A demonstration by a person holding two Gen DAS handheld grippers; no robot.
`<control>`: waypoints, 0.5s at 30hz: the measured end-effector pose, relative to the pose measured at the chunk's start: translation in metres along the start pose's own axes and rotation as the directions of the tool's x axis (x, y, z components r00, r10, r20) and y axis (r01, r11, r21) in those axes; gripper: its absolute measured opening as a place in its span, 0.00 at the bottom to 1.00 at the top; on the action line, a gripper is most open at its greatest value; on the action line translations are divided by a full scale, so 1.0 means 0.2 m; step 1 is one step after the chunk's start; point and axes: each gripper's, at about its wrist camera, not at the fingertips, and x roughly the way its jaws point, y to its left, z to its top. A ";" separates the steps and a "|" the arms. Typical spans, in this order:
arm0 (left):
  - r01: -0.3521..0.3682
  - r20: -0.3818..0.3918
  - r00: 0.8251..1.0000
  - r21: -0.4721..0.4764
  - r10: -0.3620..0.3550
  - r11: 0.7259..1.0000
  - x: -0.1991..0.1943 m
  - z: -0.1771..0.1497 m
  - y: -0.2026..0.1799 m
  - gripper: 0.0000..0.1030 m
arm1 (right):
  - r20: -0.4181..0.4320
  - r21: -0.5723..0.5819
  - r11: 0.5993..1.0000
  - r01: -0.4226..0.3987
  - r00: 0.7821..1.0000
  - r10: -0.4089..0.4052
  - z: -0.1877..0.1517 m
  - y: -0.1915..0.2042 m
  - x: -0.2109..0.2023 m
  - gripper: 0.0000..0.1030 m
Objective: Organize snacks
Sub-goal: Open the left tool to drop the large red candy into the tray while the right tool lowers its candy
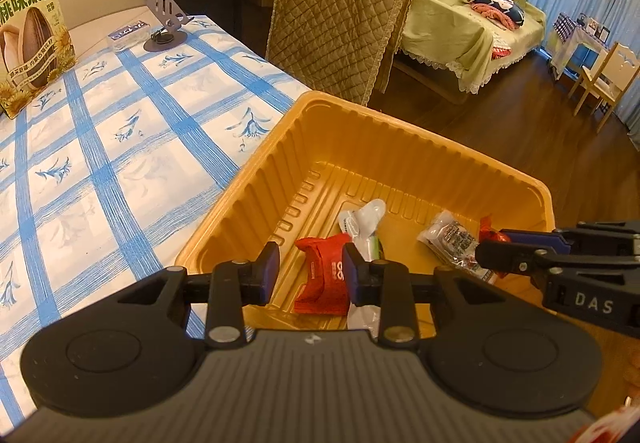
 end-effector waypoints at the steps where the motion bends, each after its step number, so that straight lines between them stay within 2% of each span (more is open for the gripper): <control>1: 0.001 0.001 1.000 -0.001 -0.001 1.000 -0.01 0.00 0.00 0.30 | -0.002 -0.001 1.000 0.000 1.000 0.000 0.00 0.00 0.00 0.20; 12: 0.010 -0.004 1.000 0.001 -0.010 1.000 -0.03 -0.03 0.02 0.32 | -0.017 -0.016 1.000 0.009 1.000 -0.009 -0.02 0.04 0.06 0.20; 15: 0.011 -0.006 1.000 -0.001 -0.011 1.000 -0.03 -0.04 0.02 0.38 | -0.009 -0.015 1.000 0.005 1.000 -0.005 -0.02 0.05 0.08 0.20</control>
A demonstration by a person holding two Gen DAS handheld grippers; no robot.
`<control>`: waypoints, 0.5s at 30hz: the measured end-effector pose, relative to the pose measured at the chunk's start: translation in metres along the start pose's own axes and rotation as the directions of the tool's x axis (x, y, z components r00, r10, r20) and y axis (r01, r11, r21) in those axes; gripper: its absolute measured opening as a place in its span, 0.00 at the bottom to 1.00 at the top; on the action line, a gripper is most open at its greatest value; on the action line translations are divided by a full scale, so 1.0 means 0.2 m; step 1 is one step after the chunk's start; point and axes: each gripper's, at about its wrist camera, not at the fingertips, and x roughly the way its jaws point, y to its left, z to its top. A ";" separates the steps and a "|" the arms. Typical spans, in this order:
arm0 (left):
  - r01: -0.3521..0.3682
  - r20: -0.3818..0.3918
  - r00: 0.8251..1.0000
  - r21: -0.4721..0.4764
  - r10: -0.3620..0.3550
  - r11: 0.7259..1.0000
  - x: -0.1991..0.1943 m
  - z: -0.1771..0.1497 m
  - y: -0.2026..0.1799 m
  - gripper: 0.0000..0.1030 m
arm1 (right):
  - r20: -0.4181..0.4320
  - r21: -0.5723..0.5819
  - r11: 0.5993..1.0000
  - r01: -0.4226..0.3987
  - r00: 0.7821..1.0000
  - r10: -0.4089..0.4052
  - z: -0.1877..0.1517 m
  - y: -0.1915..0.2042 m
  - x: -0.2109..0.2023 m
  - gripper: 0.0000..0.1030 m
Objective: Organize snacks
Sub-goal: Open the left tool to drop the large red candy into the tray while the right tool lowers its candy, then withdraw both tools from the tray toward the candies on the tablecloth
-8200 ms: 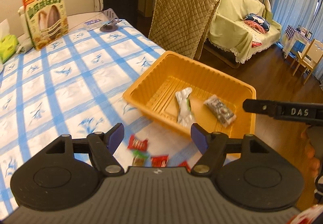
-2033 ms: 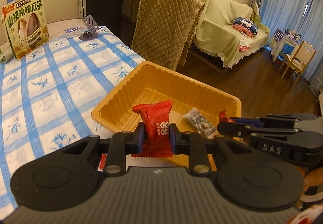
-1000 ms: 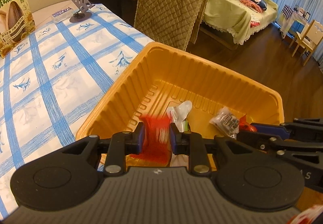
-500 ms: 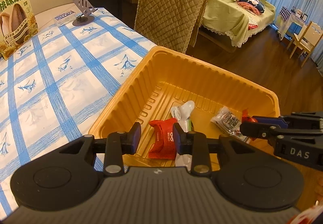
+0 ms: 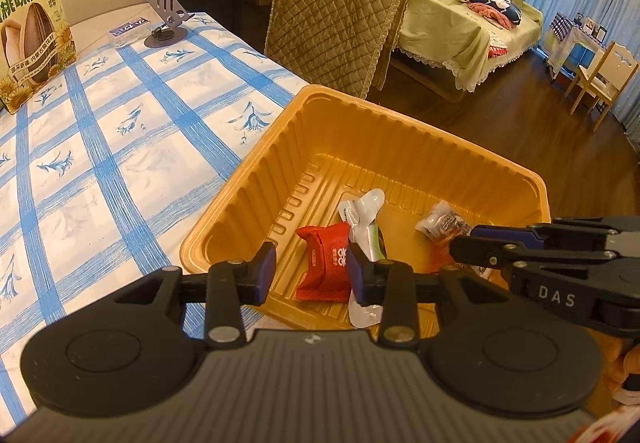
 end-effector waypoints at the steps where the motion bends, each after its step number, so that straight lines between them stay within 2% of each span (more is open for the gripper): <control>1: 0.000 0.000 1.000 -0.003 0.000 1.000 0.00 0.00 0.00 0.41 | -0.006 0.003 1.000 0.001 1.000 -0.001 0.00 0.00 0.01 0.21; 3: 0.002 0.003 1.000 -0.001 -0.002 1.000 -0.01 -0.01 0.00 0.41 | -0.024 0.012 1.000 0.004 1.000 -0.004 0.00 0.00 0.02 0.26; 5: 0.001 0.007 1.000 0.004 -0.001 1.000 -0.03 -0.02 0.00 0.45 | -0.019 0.024 1.000 0.006 1.000 -0.005 -0.01 -0.01 0.01 0.53; 7: -0.003 0.012 1.000 0.007 0.002 1.000 -0.05 -0.03 0.01 0.50 | 0.011 0.032 0.999 0.013 1.000 -0.013 -0.02 -0.01 -0.02 0.64; 13: -0.004 0.034 0.999 0.003 0.004 1.000 -0.13 -0.07 0.02 0.67 | 0.033 0.032 0.999 0.015 0.999 -0.016 -0.04 0.01 -0.09 0.71; 15: 0.000 0.044 0.999 0.005 -0.001 1.000 -0.16 -0.08 0.03 0.67 | 0.038 0.039 0.999 0.018 0.999 -0.020 -0.05 0.02 -0.12 0.72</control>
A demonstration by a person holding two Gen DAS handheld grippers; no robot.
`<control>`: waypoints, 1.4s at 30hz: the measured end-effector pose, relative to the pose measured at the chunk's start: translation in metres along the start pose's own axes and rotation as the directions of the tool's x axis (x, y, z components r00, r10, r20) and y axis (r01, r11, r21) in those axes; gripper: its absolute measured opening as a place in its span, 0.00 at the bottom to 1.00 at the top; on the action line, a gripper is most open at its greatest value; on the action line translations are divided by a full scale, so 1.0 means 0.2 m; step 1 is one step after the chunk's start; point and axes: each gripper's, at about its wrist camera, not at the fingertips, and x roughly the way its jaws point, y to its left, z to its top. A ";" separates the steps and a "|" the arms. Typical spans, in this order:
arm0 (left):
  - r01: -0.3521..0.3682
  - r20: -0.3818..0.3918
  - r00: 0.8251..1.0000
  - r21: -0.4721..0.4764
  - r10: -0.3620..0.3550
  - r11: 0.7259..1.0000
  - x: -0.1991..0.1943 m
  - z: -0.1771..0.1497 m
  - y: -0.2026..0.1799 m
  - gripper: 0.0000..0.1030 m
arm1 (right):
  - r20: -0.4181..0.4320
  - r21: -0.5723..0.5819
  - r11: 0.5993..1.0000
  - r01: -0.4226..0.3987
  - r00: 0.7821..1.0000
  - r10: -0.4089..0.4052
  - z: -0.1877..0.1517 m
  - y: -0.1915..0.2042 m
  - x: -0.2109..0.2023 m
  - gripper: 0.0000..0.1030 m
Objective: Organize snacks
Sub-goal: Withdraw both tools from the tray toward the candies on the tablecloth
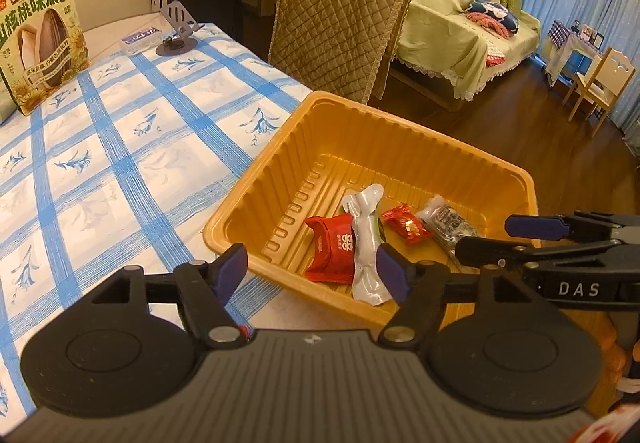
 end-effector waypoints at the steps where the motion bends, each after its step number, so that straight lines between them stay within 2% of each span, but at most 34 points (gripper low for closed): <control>1: 0.001 0.004 1.000 0.000 -0.001 1.000 -0.02 -0.01 0.00 0.68 | 0.001 0.004 1.000 0.000 1.000 0.000 0.00 0.00 -0.01 0.73; 10: 0.016 0.046 0.999 -0.022 -0.015 1.000 -0.23 -0.10 0.04 0.74 | 0.040 0.019 1.000 -0.010 0.999 0.009 -0.06 0.07 -0.18 0.76; 20: 0.029 0.075 0.997 -0.050 -0.026 0.998 -0.51 -0.28 0.13 0.74 | 0.060 0.003 0.998 -0.056 0.997 0.055 -0.19 0.25 -0.37 0.76; 31: 0.031 0.075 0.997 -0.079 -0.025 0.996 -0.76 -0.54 0.28 0.74 | 0.026 -0.020 0.997 -0.070 0.997 0.071 -0.40 0.49 -0.46 0.76; 42: 0.017 0.053 0.999 -0.102 -0.012 0.995 -0.90 -0.77 0.44 0.74 | -0.021 -0.022 0.998 -0.058 0.998 0.057 -0.60 0.67 -0.48 0.75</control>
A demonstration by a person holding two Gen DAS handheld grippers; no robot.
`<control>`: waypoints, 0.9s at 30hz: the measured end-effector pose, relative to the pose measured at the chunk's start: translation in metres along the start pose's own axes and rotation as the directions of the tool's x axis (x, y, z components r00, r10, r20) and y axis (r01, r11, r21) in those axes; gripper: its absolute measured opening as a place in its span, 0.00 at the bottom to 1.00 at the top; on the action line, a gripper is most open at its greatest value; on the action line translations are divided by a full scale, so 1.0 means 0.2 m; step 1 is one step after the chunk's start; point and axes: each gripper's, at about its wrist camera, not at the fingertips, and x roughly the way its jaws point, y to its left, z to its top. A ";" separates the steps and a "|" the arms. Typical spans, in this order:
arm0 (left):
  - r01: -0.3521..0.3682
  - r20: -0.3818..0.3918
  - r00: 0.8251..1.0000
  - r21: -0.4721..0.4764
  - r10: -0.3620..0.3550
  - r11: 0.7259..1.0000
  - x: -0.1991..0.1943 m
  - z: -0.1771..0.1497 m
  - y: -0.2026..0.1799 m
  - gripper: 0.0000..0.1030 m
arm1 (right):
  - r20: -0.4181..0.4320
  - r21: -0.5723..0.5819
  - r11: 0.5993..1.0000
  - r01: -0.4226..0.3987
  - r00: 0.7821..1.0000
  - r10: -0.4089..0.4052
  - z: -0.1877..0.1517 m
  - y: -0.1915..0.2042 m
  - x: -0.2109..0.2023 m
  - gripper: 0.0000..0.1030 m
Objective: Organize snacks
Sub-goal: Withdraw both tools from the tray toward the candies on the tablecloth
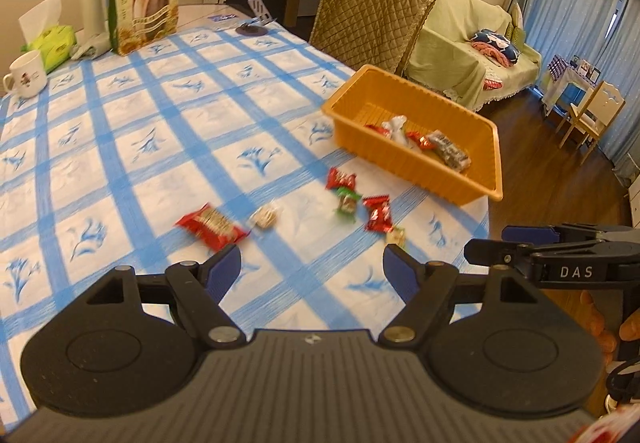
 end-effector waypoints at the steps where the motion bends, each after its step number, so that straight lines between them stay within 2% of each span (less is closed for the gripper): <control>1: -0.001 -0.002 1.000 -0.002 0.001 1.000 -0.01 -0.02 0.02 0.74 | -0.004 -0.001 1.000 0.001 1.000 -0.001 -0.01 0.01 0.00 0.75; 10: -0.022 -0.016 1.000 -0.011 0.022 1.000 -0.08 -0.13 0.12 0.74 | -0.034 -0.008 1.000 0.011 0.999 -0.012 -0.12 0.13 0.05 0.75; 19: -0.061 -0.008 0.998 -0.021 0.061 0.998 -0.10 -0.18 0.19 0.74 | -0.036 -0.035 0.997 0.070 0.997 -0.072 -0.17 0.16 0.16 0.75; 21: -0.073 -0.005 0.997 -0.021 0.073 0.997 -0.09 -0.18 0.19 0.74 | -0.024 -0.043 0.996 0.083 0.996 -0.084 -0.17 0.16 0.19 0.73; 23: -0.082 -0.005 0.997 -0.021 0.082 0.996 -0.07 -0.19 0.20 0.74 | -0.020 -0.048 0.994 0.094 0.995 -0.095 -0.16 0.15 0.23 0.66; 27: -0.098 -0.005 0.995 -0.023 0.098 0.995 -0.03 -0.18 0.22 0.74 | -0.018 -0.056 0.992 0.117 0.993 -0.118 -0.14 0.12 0.32 0.59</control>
